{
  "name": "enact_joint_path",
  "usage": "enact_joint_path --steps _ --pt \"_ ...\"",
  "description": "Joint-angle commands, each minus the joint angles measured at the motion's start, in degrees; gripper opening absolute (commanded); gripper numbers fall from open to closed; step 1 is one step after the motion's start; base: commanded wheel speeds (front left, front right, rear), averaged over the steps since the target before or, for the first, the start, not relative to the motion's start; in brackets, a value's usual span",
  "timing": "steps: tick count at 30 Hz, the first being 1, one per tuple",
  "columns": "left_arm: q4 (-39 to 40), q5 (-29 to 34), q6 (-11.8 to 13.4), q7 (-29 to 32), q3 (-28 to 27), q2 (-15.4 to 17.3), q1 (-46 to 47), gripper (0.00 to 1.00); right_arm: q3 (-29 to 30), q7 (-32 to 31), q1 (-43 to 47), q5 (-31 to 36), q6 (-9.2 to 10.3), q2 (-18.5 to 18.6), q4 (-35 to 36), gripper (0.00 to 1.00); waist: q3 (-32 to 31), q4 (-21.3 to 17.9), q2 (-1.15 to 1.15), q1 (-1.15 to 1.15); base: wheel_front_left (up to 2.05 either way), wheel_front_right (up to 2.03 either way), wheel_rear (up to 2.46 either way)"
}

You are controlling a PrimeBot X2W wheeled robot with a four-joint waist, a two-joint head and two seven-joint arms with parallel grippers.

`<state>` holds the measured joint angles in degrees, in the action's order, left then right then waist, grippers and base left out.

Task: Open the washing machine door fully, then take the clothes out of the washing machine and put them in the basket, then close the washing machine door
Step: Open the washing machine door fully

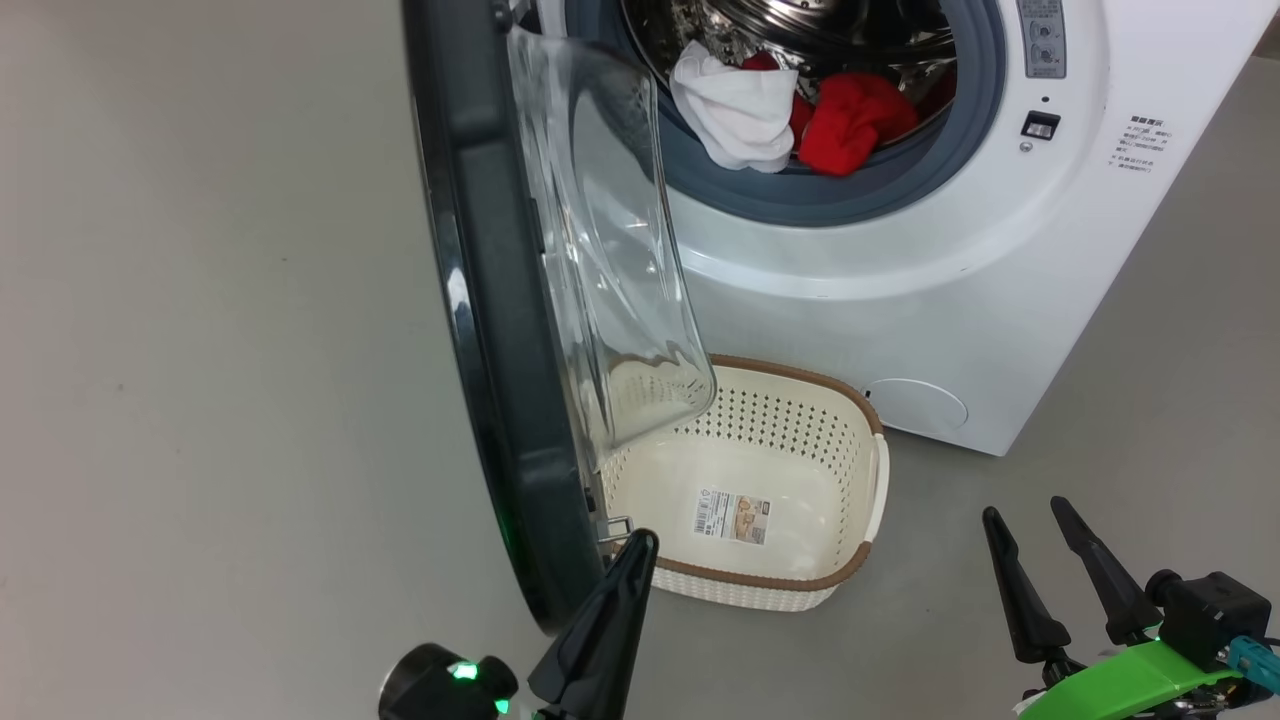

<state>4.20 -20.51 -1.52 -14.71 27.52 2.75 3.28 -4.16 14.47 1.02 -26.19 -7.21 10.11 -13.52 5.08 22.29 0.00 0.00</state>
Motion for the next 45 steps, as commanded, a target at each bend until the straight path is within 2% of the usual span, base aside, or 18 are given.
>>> enact_joint_path --steps 1,9,24,30,35,45 --pt "0.33 -0.92 0.33 -0.29 -1.39 0.12 1.69 0.00 -1.13 0.52 -1.63 0.74 -0.28 0.91 1.52 1.00 0.21 -0.11 0.00 0.00 0.00 0.00 0.00" --pt "-7.27 -3.80 0.53 -0.29 -2.59 0.12 4.03 0.00 -1.33 0.52 -2.33 0.79 -0.28 1.11 1.60 1.00 1.20 -0.50 0.00 0.00 0.00 0.00 0.00" --pt "-8.88 -4.55 0.94 -0.29 -10.68 0.12 2.69 0.00 -0.72 0.52 -2.16 0.90 -0.28 0.75 1.83 1.00 1.49 0.62 0.00 0.00 0.00 0.00 0.00" --pt "-8.58 -3.43 1.02 -0.29 -15.44 0.12 0.65 0.00 -0.97 0.52 -1.88 0.85 -0.28 0.45 1.79 1.00 1.20 1.32 0.00 0.00 0.00 0.00 0.00" --pt "-8.87 -2.03 0.72 -0.29 -21.79 0.12 -0.55 0.00 -1.42 0.52 -1.60 0.73 -0.28 0.38 1.78 1.00 1.04 1.77 0.00 0.00 0.00 0.00 0.00" --pt "-12.11 3.66 -2.21 -0.29 -35.80 0.12 4.28 0.00 -1.72 0.52 -2.04 0.92 -0.28 1.35 1.79 1.00 2.37 1.69 0.00 0.00 0.00 0.00 0.00"
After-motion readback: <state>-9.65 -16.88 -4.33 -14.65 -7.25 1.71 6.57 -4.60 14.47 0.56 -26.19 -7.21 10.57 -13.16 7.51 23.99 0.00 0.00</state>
